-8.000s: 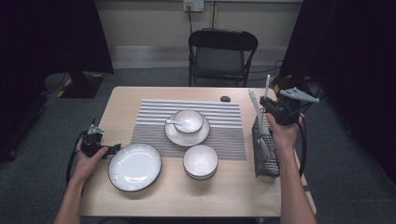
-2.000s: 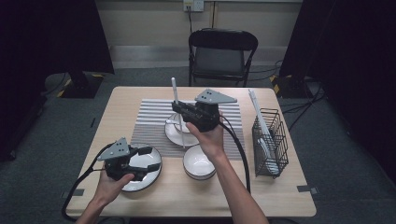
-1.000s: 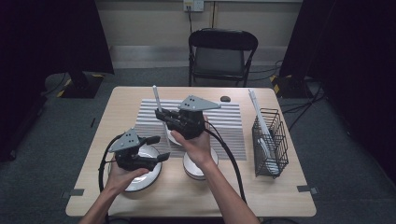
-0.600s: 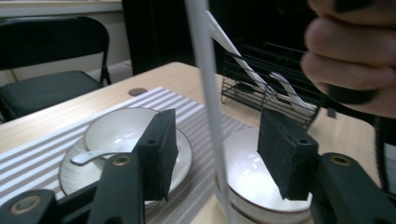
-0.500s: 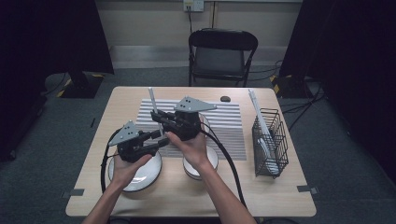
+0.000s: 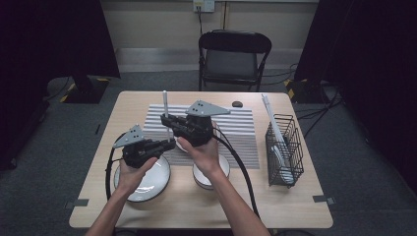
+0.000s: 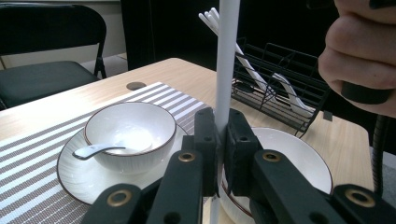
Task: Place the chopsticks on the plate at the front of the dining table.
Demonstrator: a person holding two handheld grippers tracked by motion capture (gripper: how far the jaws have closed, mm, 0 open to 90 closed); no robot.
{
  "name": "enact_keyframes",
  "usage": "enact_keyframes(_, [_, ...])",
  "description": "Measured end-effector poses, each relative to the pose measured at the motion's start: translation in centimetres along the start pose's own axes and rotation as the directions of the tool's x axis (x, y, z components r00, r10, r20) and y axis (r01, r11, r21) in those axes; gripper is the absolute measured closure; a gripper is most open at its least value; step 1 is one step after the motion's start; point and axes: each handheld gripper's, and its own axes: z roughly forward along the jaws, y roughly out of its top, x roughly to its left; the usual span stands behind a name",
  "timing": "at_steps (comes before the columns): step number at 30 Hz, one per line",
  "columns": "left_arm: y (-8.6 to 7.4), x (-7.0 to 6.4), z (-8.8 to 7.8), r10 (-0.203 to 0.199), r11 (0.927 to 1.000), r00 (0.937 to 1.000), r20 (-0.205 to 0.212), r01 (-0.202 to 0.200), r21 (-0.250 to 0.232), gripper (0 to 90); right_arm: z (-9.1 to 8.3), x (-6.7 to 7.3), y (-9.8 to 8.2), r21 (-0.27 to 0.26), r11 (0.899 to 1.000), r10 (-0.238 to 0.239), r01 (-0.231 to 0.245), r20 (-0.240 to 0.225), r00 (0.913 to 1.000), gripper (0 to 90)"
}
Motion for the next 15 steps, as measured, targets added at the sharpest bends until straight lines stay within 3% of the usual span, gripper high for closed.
enact_keyframes(4, [-0.09, 0.09, 0.21, 0.000, 0.9998, 1.0000, 0.005, 0.000, 0.018, 85.2, -0.01, -0.05, 0.02, 0.002, 1.000, 0.000, 0.000, 0.002, 1.0000, 84.7])
enact_keyframes(6, [-0.28, 0.35, 0.30, 0.019, 0.9995, 0.9998, -0.005, -0.018, 0.027, 85.0, 0.01, -0.14, 0.02, 0.002, 1.000, 0.001, -0.001, 0.005, 1.0000, 84.7])
enact_keyframes(7, [-0.39, 0.40, 0.34, -0.003, 0.9998, 1.0000, 0.004, 0.003, 0.022, 84.9, 0.03, -0.22, 0.04, 0.000, 1.000, 0.004, -0.004, 0.010, 0.9999, 84.7])
enact_keyframes(11, [-0.61, 0.63, 0.38, -0.009, 0.9994, 0.9999, 0.008, 0.009, 0.032, 84.4, 0.15, -0.27, -0.05, 0.006, 1.000, 0.003, -0.003, 0.011, 0.9999, 84.7])
enact_keyframes(15, [-0.58, 0.41, 0.46, 0.006, 0.9988, 0.9998, 0.019, -0.007, 0.048, 85.5, 0.21, -0.43, -0.19, 0.006, 1.000, 0.006, -0.007, 0.009, 0.9999, 83.6])
